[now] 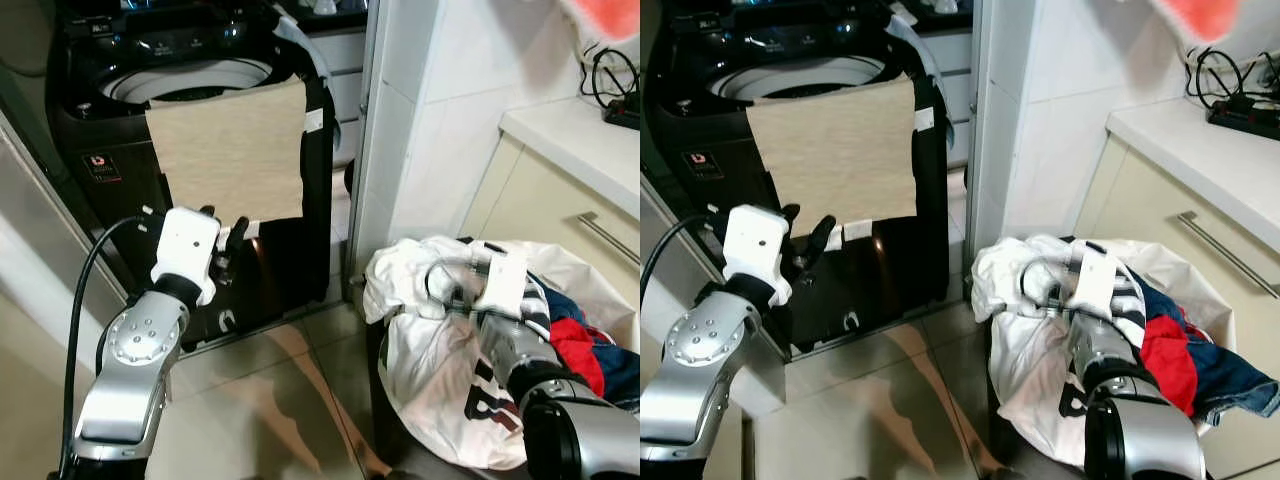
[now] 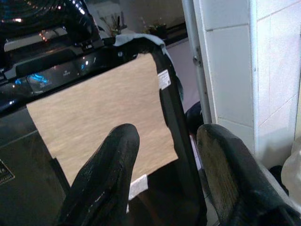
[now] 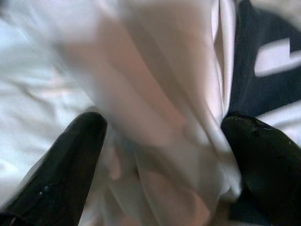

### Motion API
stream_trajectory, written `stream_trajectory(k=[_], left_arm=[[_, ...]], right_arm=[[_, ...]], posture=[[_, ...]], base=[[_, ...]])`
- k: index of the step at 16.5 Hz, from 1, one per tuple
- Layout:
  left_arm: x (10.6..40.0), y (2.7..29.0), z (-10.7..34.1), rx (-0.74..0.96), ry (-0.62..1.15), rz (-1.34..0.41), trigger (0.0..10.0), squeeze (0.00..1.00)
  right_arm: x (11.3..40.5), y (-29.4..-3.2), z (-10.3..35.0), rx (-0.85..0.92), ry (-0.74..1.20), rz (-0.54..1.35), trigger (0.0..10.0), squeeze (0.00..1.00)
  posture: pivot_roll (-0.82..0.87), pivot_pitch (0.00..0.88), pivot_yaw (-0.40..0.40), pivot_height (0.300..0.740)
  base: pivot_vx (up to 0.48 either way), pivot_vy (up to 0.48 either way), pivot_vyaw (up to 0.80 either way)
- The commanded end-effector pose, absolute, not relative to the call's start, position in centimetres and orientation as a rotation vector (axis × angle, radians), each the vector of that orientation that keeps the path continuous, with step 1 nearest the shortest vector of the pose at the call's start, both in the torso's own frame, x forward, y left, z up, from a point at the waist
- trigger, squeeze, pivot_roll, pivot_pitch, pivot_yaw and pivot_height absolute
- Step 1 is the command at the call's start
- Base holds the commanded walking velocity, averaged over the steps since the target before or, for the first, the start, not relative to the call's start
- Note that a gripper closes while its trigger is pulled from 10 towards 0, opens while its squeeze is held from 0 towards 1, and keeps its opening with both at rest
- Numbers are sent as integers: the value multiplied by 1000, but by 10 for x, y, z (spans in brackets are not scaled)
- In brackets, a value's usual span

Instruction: Clothes washing

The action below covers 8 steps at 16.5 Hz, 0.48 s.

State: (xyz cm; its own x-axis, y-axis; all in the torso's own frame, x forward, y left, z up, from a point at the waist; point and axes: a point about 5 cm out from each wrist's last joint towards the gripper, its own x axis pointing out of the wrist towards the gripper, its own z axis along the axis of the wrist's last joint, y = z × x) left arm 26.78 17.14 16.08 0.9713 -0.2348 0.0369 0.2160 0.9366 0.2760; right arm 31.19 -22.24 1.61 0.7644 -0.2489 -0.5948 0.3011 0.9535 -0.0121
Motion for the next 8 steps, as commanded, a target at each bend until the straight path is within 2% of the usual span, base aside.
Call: stream_trajectory(k=[1, 2, 3, 4, 5, 6, 8], left_arm=[[267, 171, 165, 280, -69, -242, 10000, 0], [267, 171, 165, 282, -67, -241, 10000, 0], [266, 173, 167, 288, -64, -239, 10000, 0], [263, 167, 169, 268, -61, -311, 10000, 0], [251, 144, 172, 208, -51, -569, 10000, 0], [241, 127, 173, 243, -40, -752, 10000, 0], [225, 121, 162, 345, 32, -984, 10000, 0]], right_arm=[[310, -226, 15, 100, 662, -316, 10000, 0], [309, -227, 14, 112, 668, -326, 10000, 0], [308, -228, 13, 137, 676, -352, 1216, 0], [308, -227, 12, 172, 682, -360, 0, 0], [307, -224, 10, 218, 691, -362, 0, 0], [309, -221, 12, 211, 686, -350, 0, 0], [312, -217, 14, 192, 675, -329, 0, 0]], posture=[[87, 13, 40, 740], [92, 14, 41, 740], [101, 15, 45, 740], [107, 15, 48, 740], [116, 14, 44, 740], [120, 14, 43, 740], [123, 13, 43, 740]], base=[[0, 0, 0], [0, 0, 0], [0, 0, 0], [0, 0, 0], [0, 0, 0], [0, 0, 0], [0, 0, 0]])
